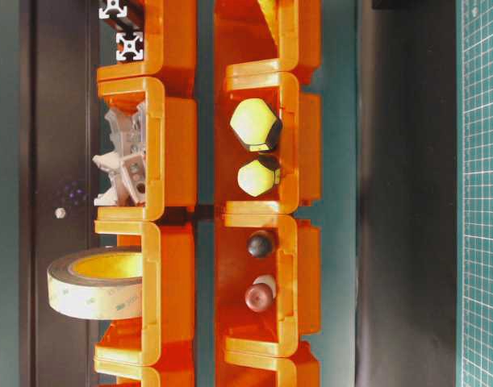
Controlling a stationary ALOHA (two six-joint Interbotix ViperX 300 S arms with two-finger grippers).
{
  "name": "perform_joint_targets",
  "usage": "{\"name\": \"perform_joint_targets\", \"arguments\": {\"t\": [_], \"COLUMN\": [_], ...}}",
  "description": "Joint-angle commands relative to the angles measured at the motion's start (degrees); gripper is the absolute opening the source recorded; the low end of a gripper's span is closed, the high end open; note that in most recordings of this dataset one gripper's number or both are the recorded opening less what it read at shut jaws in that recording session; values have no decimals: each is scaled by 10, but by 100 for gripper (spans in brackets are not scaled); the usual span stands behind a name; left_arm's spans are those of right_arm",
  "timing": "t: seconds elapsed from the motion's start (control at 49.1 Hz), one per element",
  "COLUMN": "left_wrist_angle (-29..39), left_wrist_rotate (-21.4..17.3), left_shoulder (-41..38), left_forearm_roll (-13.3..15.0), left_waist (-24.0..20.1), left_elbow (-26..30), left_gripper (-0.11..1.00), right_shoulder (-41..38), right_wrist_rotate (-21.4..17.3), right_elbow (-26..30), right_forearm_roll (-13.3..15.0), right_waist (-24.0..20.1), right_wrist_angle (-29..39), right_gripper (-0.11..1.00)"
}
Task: Pick corner brachets from container rack with right arm.
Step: 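Raise the right gripper from rest toward the orange rack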
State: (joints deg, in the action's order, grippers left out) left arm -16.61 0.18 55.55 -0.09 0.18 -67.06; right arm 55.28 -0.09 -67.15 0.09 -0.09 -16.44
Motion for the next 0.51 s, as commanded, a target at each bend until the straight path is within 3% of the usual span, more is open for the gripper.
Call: {"name": "perform_joint_targets", "arguments": {"t": [0.0,0.102,0.285,0.489], "left_wrist_angle": [15,82,192,258], "left_wrist_rotate": [7,12,12,13], "left_shoulder": [3,5,18,32], "left_forearm_roll": [-21,-21,-21,-21], "left_waist": [-1,2,2,4], "left_elbow": [23,55,100,126], "left_gripper": [6,0,0,0], "right_shoulder": [1,-1,-22,-76], "right_wrist_rotate": [-7,-23,-26,-28], "right_elbow": [21,76,201,343], "right_forearm_roll": [-4,-28,-26,-23], "right_waist": [4,0,3,10], "right_wrist_angle": [-3,75,279,470], "right_gripper": [1,1,1,1]}}
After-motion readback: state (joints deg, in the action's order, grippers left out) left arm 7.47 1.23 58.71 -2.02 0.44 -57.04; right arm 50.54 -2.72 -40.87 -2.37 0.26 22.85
